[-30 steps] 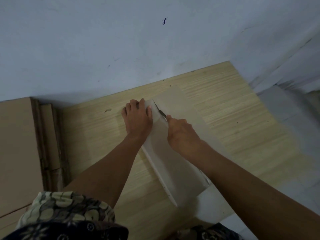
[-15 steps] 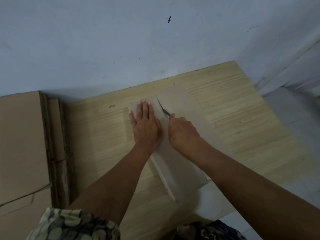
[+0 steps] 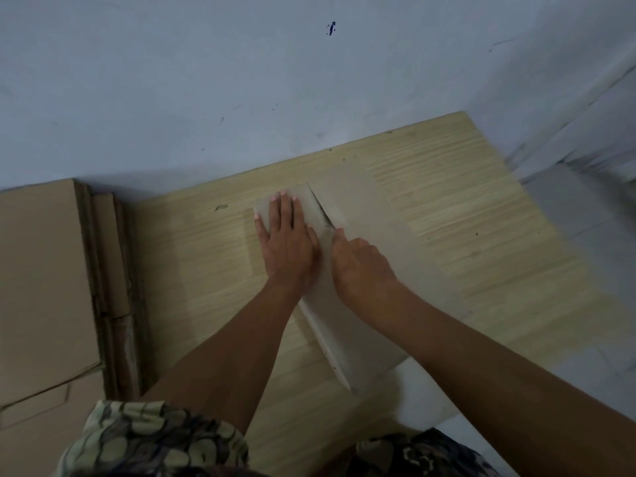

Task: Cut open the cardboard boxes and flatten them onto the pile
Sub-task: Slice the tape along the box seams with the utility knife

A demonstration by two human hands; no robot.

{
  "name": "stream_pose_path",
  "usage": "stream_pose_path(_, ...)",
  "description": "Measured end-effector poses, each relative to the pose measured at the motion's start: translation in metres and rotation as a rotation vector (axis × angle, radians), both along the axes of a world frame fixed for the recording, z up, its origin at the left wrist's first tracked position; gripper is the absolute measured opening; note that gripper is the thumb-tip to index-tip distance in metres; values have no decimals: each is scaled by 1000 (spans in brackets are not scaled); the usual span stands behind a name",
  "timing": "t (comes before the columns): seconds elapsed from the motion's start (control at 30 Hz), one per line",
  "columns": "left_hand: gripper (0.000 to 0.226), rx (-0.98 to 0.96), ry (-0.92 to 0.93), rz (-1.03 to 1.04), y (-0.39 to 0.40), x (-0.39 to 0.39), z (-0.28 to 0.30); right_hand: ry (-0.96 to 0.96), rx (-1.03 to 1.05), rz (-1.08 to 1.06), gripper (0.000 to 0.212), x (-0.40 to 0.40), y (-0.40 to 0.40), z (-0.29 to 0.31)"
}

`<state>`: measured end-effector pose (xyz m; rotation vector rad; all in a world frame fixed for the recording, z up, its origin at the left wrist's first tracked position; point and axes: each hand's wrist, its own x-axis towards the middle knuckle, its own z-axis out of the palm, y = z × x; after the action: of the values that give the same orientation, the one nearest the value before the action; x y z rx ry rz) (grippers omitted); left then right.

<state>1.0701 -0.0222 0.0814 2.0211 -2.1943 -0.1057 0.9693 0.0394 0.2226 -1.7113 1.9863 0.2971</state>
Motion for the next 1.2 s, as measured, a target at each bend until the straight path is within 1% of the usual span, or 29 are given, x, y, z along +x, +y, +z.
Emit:
stream_pose_path(0.07,66,-1,4,2,0,0,-3,22,10,-1,49,-6,-4,3)
stream_pose_path(0.2,65,15,-30,-2,0,0,-3,-24,16,-54,45,2,-13,5)
stream_pose_path(0.33,69,24,24,-11,2,1,3,-6,44,-41,46,-2,-11,-2)
stream_pose_path(0.4,70,9,43,-25,4,1,5,14,44,-29,42,-11,-12,1)
stream_pose_path(0.5,72,23,32,-37,3,2,7,-20,55,-32,35,-10,-15,9)
stream_pose_path(0.7,68,-10,57,-50,3,4,6,-38,60,-44,30,-12,-9,12)
stream_pose_path(0.83,71,9,54,-71,3,5,10,-48,70,-73,30,-10,-9,13)
stream_pose_path(1.03,66,-6,67,-96,5,7,6,-65,63,-112,28,-14,4,6)
stream_pose_path(1.13,67,-28,47,-105,5,7,6,-69,53,-113,28,-12,3,6)
stream_pose_path(1.2,69,-4,46,-112,6,7,9,-76,45,-117,27,-11,6,3)
